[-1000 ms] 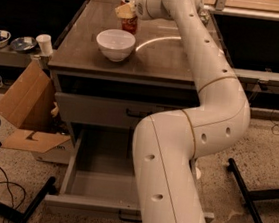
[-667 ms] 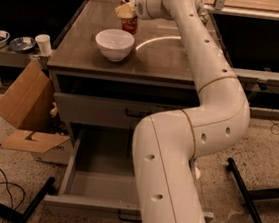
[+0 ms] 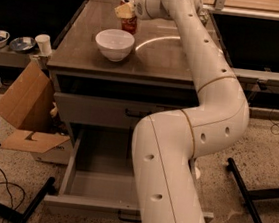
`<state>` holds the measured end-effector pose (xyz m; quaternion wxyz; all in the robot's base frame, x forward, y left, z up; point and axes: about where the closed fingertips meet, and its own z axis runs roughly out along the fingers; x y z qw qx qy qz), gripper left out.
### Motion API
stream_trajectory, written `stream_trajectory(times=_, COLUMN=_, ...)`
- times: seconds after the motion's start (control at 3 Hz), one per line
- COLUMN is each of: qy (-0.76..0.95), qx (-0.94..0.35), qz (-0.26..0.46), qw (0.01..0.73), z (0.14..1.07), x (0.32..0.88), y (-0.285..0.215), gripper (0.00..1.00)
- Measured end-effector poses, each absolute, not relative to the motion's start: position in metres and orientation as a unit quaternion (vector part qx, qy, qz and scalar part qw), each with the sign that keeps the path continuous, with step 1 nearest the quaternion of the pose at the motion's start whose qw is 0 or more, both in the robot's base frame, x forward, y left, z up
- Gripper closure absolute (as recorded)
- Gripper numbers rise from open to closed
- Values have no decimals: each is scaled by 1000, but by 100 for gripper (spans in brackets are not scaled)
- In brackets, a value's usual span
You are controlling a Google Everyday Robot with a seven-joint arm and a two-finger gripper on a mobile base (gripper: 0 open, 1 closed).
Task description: Pick coke can from middle drawer and place on counter
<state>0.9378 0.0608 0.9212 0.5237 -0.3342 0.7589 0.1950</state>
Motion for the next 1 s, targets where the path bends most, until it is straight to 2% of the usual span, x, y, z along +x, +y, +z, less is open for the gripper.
stream_trajectory(times=0.33, qy=759, qx=-334, qz=195, qw=524, z=921, x=938, y=61, gripper=5)
stream_trajectory(times=0.67, qy=759, qx=-334, qz=195, qw=524, z=921, x=938, y=61, gripper=0)
stream_trajectory(times=1.0, qy=759, qx=-335, qz=198, qw=522, z=920, x=937, y=62, gripper=0)
